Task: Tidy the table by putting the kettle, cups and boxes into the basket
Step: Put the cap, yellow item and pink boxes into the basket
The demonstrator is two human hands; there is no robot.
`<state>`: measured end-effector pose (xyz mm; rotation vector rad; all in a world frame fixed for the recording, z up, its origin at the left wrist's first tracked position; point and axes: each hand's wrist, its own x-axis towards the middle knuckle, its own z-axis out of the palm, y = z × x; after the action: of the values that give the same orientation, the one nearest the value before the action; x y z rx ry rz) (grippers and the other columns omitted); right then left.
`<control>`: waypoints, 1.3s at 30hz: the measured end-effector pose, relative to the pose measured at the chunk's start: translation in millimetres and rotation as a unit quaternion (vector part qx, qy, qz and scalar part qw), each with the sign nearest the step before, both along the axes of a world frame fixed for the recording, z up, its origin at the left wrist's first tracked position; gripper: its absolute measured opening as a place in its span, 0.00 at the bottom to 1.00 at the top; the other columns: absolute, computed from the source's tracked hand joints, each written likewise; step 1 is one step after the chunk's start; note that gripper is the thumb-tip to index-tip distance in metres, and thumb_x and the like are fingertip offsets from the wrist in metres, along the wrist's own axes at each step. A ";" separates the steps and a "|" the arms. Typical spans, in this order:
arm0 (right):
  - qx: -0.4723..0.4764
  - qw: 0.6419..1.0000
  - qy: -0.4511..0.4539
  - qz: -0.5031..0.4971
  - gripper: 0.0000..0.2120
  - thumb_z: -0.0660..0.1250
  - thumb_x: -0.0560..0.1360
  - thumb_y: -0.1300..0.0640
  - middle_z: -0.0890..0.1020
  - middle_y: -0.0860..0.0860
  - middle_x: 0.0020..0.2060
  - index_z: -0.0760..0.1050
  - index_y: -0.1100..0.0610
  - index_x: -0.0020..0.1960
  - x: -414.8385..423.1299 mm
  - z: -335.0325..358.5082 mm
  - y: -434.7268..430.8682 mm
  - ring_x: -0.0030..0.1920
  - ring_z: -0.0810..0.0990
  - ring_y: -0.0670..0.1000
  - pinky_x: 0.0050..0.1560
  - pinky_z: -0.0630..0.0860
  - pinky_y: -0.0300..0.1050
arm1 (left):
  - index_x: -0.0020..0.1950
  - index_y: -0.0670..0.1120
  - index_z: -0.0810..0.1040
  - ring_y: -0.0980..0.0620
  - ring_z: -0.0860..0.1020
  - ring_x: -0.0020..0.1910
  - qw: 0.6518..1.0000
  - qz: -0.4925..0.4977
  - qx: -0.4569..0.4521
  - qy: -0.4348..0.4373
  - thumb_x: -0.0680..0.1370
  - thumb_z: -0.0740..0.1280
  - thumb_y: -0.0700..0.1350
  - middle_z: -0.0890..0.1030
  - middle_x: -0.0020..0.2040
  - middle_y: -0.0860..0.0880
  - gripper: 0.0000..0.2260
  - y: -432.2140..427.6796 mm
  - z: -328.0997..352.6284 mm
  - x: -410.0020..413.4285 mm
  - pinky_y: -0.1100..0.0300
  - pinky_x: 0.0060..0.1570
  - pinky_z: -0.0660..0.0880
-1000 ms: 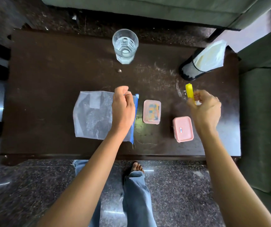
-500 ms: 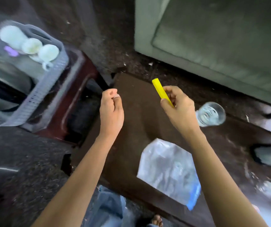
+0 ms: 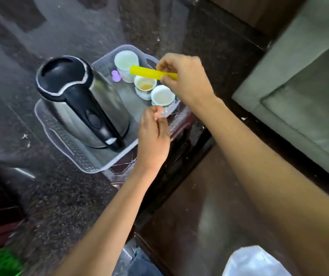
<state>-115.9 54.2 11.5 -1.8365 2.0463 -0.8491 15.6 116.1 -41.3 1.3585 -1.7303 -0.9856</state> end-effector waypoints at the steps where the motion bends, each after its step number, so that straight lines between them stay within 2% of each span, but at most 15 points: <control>1: 0.004 0.999 0.031 0.027 0.12 0.66 0.66 0.58 0.84 0.47 0.45 0.79 0.52 0.50 8.3 -4.2 -20.1 0.50 0.80 0.55 0.55 0.75 0.54 | 0.58 0.38 0.72 0.46 0.74 0.56 1.000 -0.004 -0.005 -0.011 0.80 0.56 0.41 0.77 0.54 0.42 0.11 -6.0 -2.1 1.5 0.64 0.55 0.66; 4: 0.022 0.993 0.082 0.088 0.13 0.68 0.68 0.59 0.84 0.47 0.47 0.78 0.51 0.52 32.6 -13.0 -70.0 0.55 0.77 0.55 0.61 0.71 0.53 | 0.59 0.38 0.73 0.44 0.74 0.58 1.000 0.011 -0.012 -0.024 0.78 0.55 0.43 0.77 0.55 0.42 0.15 -19.6 -8.5 4.6 0.53 0.61 0.68; 6: 0.042 0.987 0.099 0.119 0.13 0.69 0.68 0.59 0.83 0.46 0.48 0.79 0.51 0.52 48.9 -19.1 -95.8 0.58 0.73 0.53 0.60 0.69 0.50 | 0.59 0.38 0.74 0.42 0.74 0.58 0.999 0.045 0.010 -0.013 0.77 0.55 0.43 0.77 0.55 0.40 0.15 -27.6 -13.8 7.3 0.49 0.61 0.69; 9: 0.072 0.980 0.108 0.153 0.13 0.69 0.67 0.61 0.82 0.45 0.48 0.79 0.50 0.50 67.5 -33.5 -124.3 0.58 0.72 0.53 0.54 0.65 0.45 | 0.60 0.38 0.73 0.43 0.74 0.59 0.993 0.085 0.083 0.020 0.76 0.54 0.45 0.77 0.57 0.40 0.18 -36.7 -19.3 9.5 0.53 0.61 0.69; 12: 0.099 0.965 0.156 0.186 0.12 0.67 0.68 0.62 0.80 0.44 0.45 0.80 0.50 0.49 78.5 -45.3 -141.2 0.58 0.72 0.55 0.51 0.65 0.46 | 0.60 0.37 0.73 0.42 0.73 0.60 0.988 0.108 0.109 0.028 0.75 0.54 0.45 0.77 0.58 0.39 0.19 -41.1 -21.2 9.7 0.55 0.60 0.68; 15: 0.109 0.961 0.163 0.197 0.11 0.64 0.70 0.62 0.71 0.46 0.41 0.77 0.47 0.46 86.6 -56.1 -148.6 0.59 0.69 0.57 0.48 0.58 0.44 | 0.61 0.36 0.72 0.40 0.73 0.59 0.986 0.108 0.120 0.042 0.75 0.54 0.45 0.76 0.58 0.37 0.19 -43.5 -20.6 7.8 0.50 0.61 0.70; 17: 0.115 0.961 0.159 0.195 0.10 0.62 0.73 0.63 0.67 0.49 0.46 0.74 0.48 0.44 92.2 -63.6 -151.3 0.56 0.67 0.55 0.51 0.60 0.46 | 0.60 0.36 0.72 0.40 0.74 0.58 0.985 0.112 0.118 0.052 0.74 0.54 0.44 0.77 0.57 0.38 0.19 -44.0 -21.7 8.0 0.46 0.59 0.71; 19: 0.109 0.963 0.157 0.190 0.11 0.59 0.77 0.65 0.64 0.51 0.49 0.71 0.49 0.42 95.7 -67.8 -152.6 0.56 0.65 0.54 0.60 0.62 0.50 | 0.59 0.36 0.73 0.40 0.75 0.57 0.984 0.119 0.116 0.058 0.74 0.54 0.44 0.78 0.55 0.38 0.18 -44.0 -23.6 9.4 0.45 0.56 0.72; 21: 0.096 0.962 0.182 0.178 0.11 0.57 0.80 0.64 0.62 0.51 0.51 0.76 0.53 0.54 97.1 -71.7 -154.9 0.62 0.67 0.55 0.63 0.60 0.49 | 0.59 0.36 0.73 0.40 0.75 0.56 0.984 0.125 0.115 0.059 0.75 0.54 0.43 0.78 0.55 0.38 0.17 -43.3 -24.2 10.1 0.45 0.55 0.73; 23: 0.084 0.969 0.169 0.163 0.13 0.59 0.78 0.61 0.62 0.50 0.51 0.77 0.54 0.59 96.5 -71.7 -155.1 0.60 0.68 0.56 0.61 0.62 0.47 | 0.59 0.36 0.73 0.40 0.75 0.57 0.983 0.126 0.122 0.062 0.75 0.55 0.44 0.78 0.56 0.38 0.18 -43.3 -22.6 10.1 0.45 0.56 0.73; 26: 0.053 0.983 0.119 0.133 0.12 0.64 0.71 0.57 0.68 0.49 0.49 0.79 0.48 0.54 83.7 -62.6 -147.8 0.57 0.70 0.56 0.58 0.65 0.45 | 0.61 0.37 0.73 0.43 0.75 0.60 0.982 0.125 0.127 0.070 0.74 0.54 0.46 0.77 0.59 0.39 0.20 -42.1 -17.1 9.1 0.50 0.61 0.71; 29: -0.008 0.992 0.085 0.091 0.12 0.65 0.71 0.52 0.78 0.48 0.48 0.79 0.51 0.53 58.0 -44.8 -129.8 0.57 0.72 0.54 0.57 0.65 0.46 | 0.61 0.37 0.72 0.45 0.74 0.61 0.985 0.116 0.110 0.061 0.75 0.55 0.45 0.77 0.60 0.40 0.19 -39.5 -12.1 7.8 0.58 0.61 0.68; 31: -0.088 0.994 0.045 0.047 0.11 0.63 0.71 0.51 0.82 0.46 0.43 0.79 0.54 0.50 39.3 -30.7 -107.5 0.52 0.74 0.54 0.55 0.68 0.46 | 0.60 0.36 0.72 0.44 0.74 0.60 0.990 0.101 0.086 0.047 0.77 0.55 0.42 0.76 0.59 0.39 0.16 -33.3 -6.0 3.8 0.60 0.58 0.66; 35: -0.196 0.977 -0.014 -0.079 0.08 0.65 0.73 0.54 0.81 0.45 0.37 0.80 0.57 0.46 1.2 -9.2 -39.7 0.43 0.77 0.52 0.48 0.65 0.38 | 0.57 0.36 0.72 0.42 0.74 0.56 0.997 0.073 0.017 0.027 0.77 0.55 0.41 0.77 0.55 0.38 0.13 -9.8 9.3 -13.5 0.56 0.56 0.67; 39: -0.195 0.966 -0.045 -0.163 0.07 0.65 0.75 0.54 0.78 0.41 0.38 0.79 0.56 0.48 -38.8 6.5 56.9 0.42 0.78 0.48 0.52 0.74 0.44 | 0.59 0.38 0.71 0.51 0.71 0.53 0.999 0.023 0.023 0.030 0.80 0.55 0.39 0.75 0.56 0.43 0.11 32.9 23.1 -39.3 0.67 0.51 0.63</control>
<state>-154.7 111.1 18.0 -1.6114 2.2832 -1.4874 -23.8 149.0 -18.2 1.3769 -1.6343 -1.0368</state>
